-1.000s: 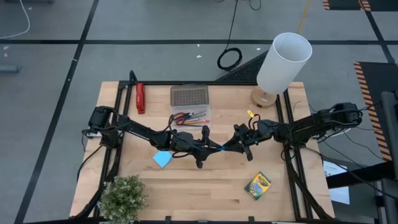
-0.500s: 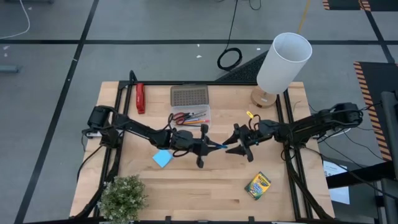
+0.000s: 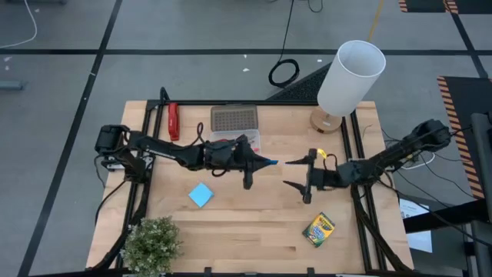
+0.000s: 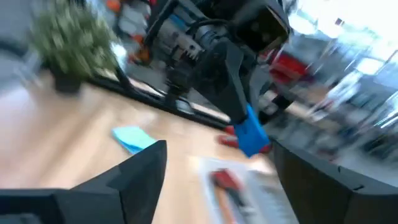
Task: Pack school essentials
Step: Put the blue eraser into the black supply box
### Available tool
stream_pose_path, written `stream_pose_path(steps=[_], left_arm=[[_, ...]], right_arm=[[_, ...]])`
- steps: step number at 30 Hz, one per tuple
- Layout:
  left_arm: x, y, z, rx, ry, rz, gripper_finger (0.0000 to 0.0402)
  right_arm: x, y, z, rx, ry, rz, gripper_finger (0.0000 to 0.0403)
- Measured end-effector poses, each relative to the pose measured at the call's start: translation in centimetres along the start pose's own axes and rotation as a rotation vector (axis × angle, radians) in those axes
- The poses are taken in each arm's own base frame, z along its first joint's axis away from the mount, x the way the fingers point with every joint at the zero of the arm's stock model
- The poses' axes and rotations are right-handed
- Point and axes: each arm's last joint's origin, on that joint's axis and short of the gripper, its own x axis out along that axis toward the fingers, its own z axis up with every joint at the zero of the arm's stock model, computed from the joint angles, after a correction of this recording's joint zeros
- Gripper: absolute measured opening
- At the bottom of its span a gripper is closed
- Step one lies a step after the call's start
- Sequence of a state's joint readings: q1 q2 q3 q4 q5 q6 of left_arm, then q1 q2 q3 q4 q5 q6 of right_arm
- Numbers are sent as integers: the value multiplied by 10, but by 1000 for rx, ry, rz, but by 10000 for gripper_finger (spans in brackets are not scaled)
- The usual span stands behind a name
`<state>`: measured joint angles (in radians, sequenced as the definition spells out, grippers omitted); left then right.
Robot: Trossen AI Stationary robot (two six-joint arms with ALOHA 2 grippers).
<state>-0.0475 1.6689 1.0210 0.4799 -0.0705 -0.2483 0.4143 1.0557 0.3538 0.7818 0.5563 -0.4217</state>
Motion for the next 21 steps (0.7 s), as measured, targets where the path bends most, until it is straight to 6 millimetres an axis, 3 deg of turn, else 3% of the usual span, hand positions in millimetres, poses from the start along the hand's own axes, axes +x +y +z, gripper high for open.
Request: stream_pose_path(steps=[10, 16, 21], left_arm=[[-1, -5, -2, -164, 69, -178, 14], [-1, -9, -8, -252, 132, -181, 31], [-1, -6, -11, -371, 186, -180, 16]], right_arm=[[-8, 34, -7, -827, 59, 56, 214], [-2, 40, -11, -1092, 62, 36, 194], [2, 37, -4, -1196, 10, -45, 187]])
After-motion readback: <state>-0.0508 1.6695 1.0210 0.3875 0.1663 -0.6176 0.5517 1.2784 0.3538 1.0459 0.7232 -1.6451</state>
